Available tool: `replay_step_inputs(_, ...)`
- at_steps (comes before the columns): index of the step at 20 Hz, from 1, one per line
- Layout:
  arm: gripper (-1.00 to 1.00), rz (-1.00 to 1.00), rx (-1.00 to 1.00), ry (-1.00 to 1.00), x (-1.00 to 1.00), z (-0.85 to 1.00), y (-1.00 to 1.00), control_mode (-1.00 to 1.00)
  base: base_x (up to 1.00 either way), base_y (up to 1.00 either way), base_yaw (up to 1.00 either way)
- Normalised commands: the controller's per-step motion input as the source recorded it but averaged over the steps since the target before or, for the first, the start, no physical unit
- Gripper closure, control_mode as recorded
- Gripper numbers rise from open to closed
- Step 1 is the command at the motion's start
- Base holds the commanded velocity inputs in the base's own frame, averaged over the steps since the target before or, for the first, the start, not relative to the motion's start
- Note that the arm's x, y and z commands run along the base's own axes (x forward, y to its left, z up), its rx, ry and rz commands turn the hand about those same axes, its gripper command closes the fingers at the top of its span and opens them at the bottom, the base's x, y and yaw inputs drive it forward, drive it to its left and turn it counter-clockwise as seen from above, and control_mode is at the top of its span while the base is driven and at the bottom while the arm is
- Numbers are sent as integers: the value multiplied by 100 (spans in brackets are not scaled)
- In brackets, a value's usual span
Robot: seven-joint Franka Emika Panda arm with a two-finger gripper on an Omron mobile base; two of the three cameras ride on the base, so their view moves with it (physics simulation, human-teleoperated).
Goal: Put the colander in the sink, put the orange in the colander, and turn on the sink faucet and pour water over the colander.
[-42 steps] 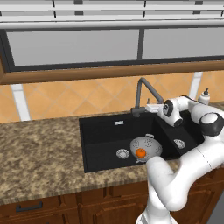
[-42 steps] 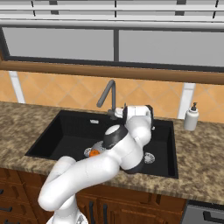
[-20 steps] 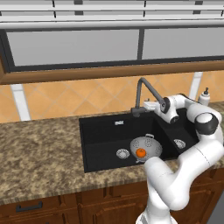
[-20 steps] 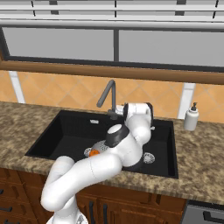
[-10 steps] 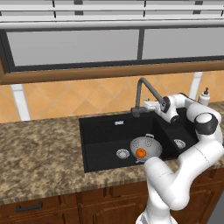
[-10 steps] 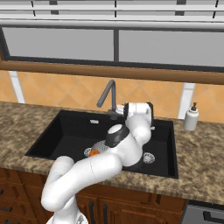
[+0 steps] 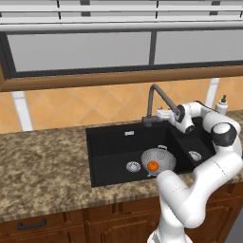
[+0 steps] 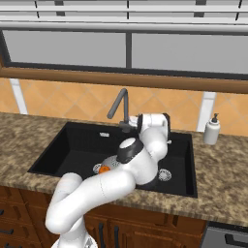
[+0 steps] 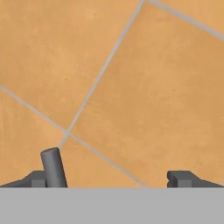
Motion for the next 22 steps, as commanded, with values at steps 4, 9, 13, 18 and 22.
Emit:
replay_step_inputs(4, -100, 0, 1, 0, 1, 0, -74, -100, 0, 0, 0)
replay_step_inputs(9, -100, 0, 5, 0, 24, 0, -94, -100, 0, 0, 0)
replay_step_inputs(13, -100, 1, 5, 0, 27, -1, -94, -100, 0, 0, 0)
replay_step_inputs(18, -100, 1, 4, 0, 27, 0, -89, -100, 0, 0, 0)
replay_step_inputs(22, -100, 2, 5, 0, 27, 0, -90, -100, 0, 0, 0)
